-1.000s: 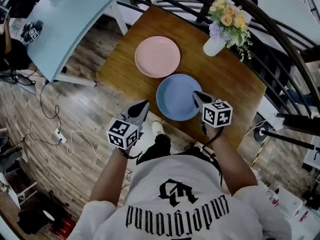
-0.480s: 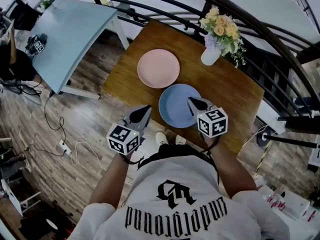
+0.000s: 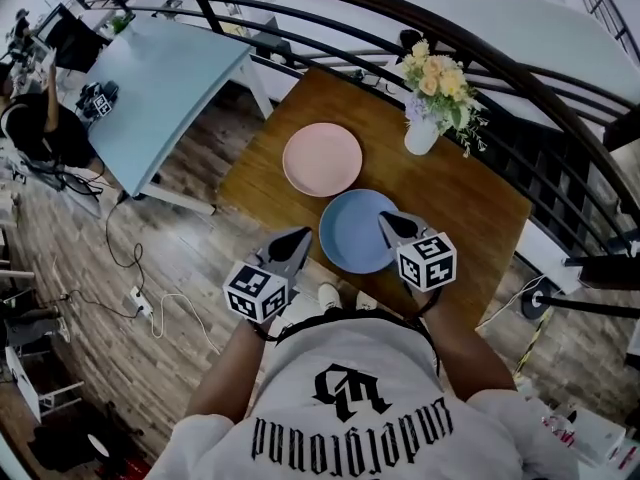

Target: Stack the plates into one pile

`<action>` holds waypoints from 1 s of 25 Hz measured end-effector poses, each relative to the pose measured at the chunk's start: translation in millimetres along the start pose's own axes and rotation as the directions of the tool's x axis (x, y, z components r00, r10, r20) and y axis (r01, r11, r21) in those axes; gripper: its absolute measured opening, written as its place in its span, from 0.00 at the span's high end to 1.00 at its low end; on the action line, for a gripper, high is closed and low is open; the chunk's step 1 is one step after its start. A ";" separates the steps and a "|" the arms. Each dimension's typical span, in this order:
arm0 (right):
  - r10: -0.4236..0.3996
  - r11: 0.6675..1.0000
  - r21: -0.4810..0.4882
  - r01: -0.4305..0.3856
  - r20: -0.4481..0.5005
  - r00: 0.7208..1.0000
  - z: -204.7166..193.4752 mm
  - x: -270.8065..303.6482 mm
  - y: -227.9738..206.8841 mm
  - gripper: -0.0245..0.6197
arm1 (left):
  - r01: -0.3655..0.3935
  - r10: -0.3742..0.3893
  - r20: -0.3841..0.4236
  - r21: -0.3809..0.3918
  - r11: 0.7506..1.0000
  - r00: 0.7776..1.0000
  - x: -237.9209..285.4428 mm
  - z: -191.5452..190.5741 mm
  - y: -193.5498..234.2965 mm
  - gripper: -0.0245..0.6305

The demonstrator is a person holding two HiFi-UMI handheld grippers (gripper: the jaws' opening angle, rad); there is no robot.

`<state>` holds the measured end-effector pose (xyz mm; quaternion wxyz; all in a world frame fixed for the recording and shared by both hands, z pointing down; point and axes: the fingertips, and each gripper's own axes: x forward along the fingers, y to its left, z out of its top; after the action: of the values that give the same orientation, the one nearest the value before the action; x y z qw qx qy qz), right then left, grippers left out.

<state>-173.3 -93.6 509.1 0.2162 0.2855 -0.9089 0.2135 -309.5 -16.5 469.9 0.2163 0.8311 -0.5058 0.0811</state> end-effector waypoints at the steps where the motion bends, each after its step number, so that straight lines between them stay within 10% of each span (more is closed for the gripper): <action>1: 0.005 1.000 -0.008 -0.005 0.005 1.000 3.4 -2.3 -2.2 0.96 | -0.003 0.003 0.000 0.002 1.000 1.000 2.0 2.2 -2.9 0.89; 25: 0.020 0.997 -0.070 -0.019 0.023 1.000 39.0 17.8 -38.0 0.96 | -0.052 0.052 -0.003 0.022 0.998 0.999 51.1 20.0 31.9 0.89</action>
<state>-173.9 -149.4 496.5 0.2131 0.2715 -0.9210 0.1805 -314.9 -79.1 479.0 0.2060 0.8199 -0.5259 0.0939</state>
